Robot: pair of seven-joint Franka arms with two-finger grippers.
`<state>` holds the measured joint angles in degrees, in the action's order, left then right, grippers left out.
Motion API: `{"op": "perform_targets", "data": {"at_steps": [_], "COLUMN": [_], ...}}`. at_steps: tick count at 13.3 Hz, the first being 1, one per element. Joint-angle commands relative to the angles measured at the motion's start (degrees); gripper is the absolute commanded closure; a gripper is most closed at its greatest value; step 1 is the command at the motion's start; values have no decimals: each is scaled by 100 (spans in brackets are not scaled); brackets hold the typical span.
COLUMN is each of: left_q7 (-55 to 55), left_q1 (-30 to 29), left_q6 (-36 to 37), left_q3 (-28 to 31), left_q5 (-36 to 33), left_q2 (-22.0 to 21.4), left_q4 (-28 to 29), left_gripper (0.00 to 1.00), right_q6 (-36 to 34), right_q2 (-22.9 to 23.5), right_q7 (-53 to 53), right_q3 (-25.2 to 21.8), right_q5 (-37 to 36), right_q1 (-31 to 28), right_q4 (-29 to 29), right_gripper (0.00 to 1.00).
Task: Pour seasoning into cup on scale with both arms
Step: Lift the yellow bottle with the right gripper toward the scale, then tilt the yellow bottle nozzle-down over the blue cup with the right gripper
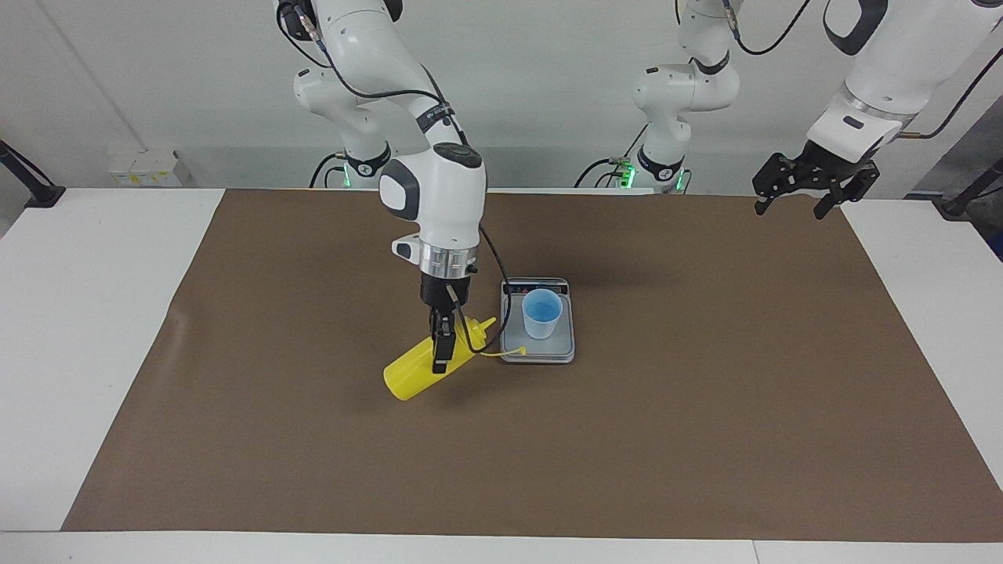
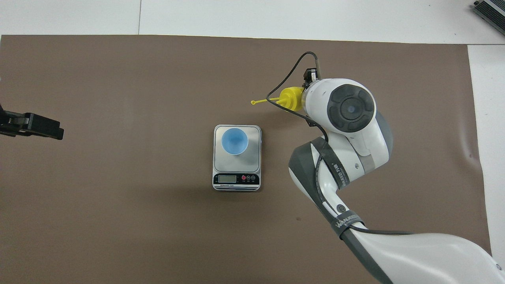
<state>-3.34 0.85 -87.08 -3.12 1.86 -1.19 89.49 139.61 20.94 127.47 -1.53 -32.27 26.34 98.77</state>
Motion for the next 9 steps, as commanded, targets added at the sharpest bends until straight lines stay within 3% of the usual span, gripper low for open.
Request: {"op": "perform_targets", "data": {"at_steps": [1,9], "left_q7": [-53,-44], "left_q1": [-59,-50], "left_q6": [-73,-99], "left_q3": [-30,-30], "left_q5": [95,95], "left_q2": [31,22], "left_q4": [-28,-2], "left_gripper": [0,0], "right_q6": [-39,-521], "right_q2": [331,516], "right_q7": [611,1632], "right_q3": [-31,-22], "right_q5": [-560,-2371], "right_q1": [213,802], "right_q4": [-507,-614], "right_gripper": [100,100]}}
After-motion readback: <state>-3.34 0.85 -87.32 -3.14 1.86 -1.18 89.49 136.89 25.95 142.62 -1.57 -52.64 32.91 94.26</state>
